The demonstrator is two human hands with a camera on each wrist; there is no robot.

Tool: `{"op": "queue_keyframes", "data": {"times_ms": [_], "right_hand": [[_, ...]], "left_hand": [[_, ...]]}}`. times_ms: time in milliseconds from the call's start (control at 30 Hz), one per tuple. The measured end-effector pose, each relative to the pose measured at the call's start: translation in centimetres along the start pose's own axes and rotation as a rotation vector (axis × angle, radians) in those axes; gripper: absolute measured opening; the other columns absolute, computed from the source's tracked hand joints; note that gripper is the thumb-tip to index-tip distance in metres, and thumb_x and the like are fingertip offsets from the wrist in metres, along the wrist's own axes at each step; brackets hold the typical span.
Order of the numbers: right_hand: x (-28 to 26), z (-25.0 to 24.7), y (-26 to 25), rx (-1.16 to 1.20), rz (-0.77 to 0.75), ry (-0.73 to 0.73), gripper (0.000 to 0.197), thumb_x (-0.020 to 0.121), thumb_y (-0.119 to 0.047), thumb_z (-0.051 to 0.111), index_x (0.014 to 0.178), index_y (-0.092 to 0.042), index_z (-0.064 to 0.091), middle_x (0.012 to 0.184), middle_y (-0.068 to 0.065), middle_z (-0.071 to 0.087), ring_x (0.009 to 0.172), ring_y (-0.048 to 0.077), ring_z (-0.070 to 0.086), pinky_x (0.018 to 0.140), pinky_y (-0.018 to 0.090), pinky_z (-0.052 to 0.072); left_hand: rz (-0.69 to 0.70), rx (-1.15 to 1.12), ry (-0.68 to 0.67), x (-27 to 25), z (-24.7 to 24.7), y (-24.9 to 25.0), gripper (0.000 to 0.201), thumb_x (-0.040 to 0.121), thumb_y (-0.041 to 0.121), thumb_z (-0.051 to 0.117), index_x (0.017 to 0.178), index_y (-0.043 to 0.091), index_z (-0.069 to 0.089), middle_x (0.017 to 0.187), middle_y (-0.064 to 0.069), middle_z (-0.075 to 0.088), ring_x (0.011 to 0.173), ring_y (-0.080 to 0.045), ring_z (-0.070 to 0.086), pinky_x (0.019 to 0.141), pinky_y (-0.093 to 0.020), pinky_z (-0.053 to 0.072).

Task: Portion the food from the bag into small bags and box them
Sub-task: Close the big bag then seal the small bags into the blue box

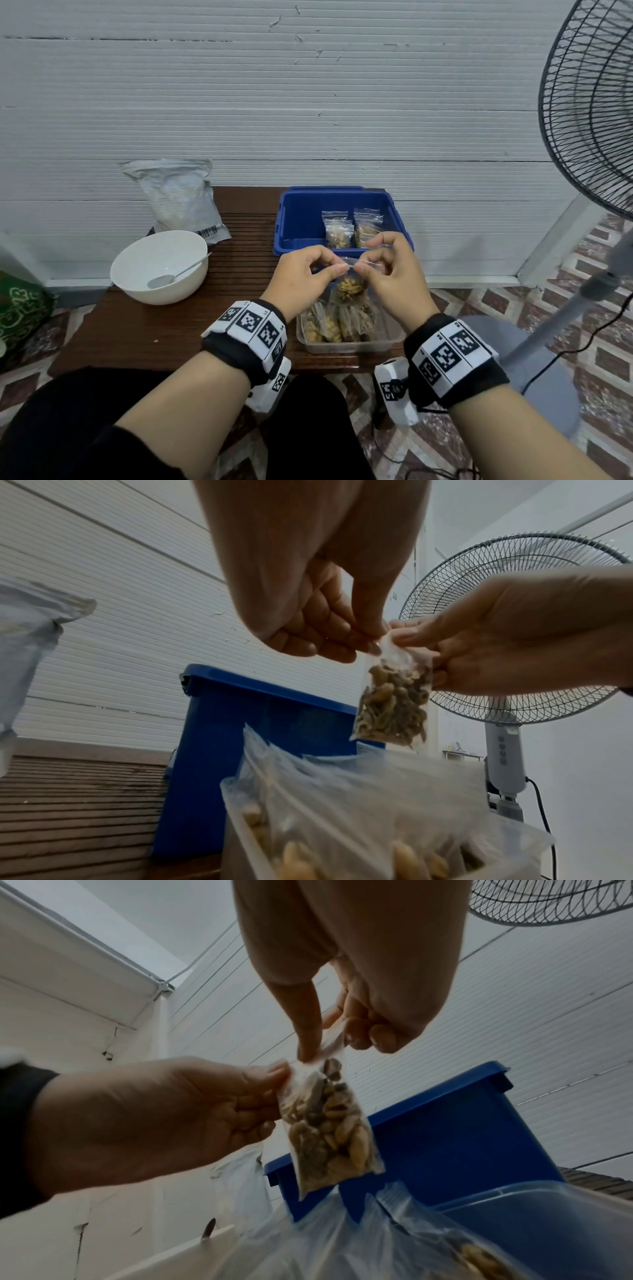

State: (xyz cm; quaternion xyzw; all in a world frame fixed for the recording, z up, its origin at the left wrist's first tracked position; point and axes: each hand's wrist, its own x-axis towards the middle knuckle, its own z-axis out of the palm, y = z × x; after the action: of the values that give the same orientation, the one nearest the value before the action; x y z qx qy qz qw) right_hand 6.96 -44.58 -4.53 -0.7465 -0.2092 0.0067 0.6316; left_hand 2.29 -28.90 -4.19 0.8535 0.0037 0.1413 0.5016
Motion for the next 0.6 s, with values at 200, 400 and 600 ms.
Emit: {"op": "queue_keyframes", "data": {"times_ms": [200, 400, 600], "right_hand": [[1.5, -1.1, -1.4, -0.331, -0.039, -0.144, 0.019, 0.087, -0.015, 0.066, 0.101, -0.026, 0.063, 0.080, -0.006, 0.066, 0.078, 0.007, 0.061, 0.075, 0.022, 0.048], [5.8, -2.8, -6.0, -0.538, -0.059, -0.172, 0.009, 0.093, -0.016, 0.059, 0.085, -0.017, 0.065, 0.074, -0.012, 0.060, 0.069, 0.002, 0.054, 0.063, 0.020, 0.041], [11.8, -3.2, -8.3, -0.757, -0.063, -0.260, 0.007, 0.094, -0.015, 0.056, 0.092, -0.012, 0.062, 0.082, -0.002, 0.060, 0.076, 0.012, 0.054, 0.061, 0.019, 0.038]], "left_hand": [[-0.003, -0.063, 0.044, 0.4, -0.9, 0.1, 0.007, 0.084, 0.020, 0.071, 0.082, 0.026, 0.070, 0.078, 0.011, 0.069, 0.074, 0.005, 0.061, 0.069, -0.010, 0.046], [-0.030, -0.094, 0.161, 1.7, -2.2, -0.6, 0.013, 0.090, 0.031, 0.063, 0.093, 0.021, 0.071, 0.091, 0.012, 0.071, 0.088, 0.003, 0.062, 0.078, -0.010, 0.046], [-0.165, 0.003, 0.345, 3.6, -4.1, -3.4, 0.018, 0.097, 0.030, 0.052, 0.103, 0.018, 0.064, 0.097, 0.012, 0.064, 0.088, 0.001, 0.057, 0.081, -0.017, 0.045]]}}
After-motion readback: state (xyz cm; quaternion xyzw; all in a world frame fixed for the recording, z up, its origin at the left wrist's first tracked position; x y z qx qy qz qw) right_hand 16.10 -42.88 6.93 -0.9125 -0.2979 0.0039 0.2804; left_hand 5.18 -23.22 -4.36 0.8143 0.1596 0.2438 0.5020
